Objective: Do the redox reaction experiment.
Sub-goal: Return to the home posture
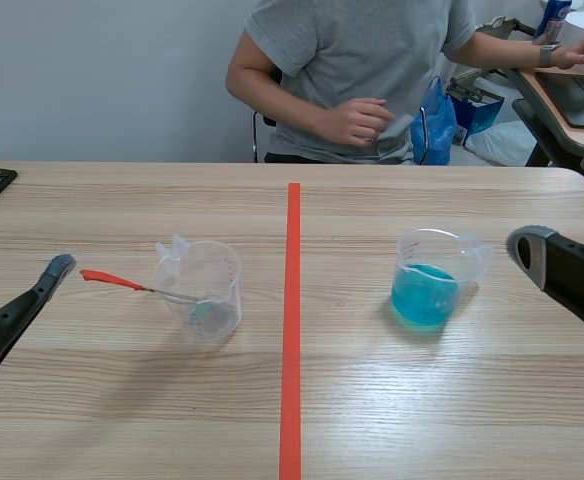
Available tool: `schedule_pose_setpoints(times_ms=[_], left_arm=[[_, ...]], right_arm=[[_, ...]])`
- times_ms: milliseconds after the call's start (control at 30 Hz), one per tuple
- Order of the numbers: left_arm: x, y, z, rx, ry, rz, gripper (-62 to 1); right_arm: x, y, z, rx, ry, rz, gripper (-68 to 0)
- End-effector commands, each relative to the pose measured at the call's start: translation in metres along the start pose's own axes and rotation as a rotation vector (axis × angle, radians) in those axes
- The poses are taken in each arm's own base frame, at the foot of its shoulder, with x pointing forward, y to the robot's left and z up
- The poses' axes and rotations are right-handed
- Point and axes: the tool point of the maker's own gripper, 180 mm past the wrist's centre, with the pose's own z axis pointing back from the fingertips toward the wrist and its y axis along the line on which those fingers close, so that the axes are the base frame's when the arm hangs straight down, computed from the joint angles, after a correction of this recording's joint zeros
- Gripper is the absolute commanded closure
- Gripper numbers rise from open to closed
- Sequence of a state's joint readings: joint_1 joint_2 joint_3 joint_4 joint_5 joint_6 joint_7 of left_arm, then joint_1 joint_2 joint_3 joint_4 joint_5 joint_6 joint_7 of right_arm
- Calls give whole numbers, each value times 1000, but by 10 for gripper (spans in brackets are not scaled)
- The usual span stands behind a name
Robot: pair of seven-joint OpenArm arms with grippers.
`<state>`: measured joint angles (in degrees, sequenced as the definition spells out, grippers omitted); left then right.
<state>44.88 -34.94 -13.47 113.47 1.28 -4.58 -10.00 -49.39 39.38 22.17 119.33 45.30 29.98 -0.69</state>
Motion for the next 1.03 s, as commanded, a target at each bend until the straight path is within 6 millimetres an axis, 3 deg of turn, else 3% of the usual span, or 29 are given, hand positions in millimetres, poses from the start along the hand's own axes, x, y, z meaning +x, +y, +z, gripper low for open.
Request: schedule_pose_setpoints(times_ms=[0, 1000], left_arm=[[4, 2, -1, 6, -16, -6, -623], [5, 5, -1, 19, -25, 54, -623]], right_arm=[[12, 1, -1, 1, -39, 12, -679], [10, 1, -1, 1, -24, 12, -679]])
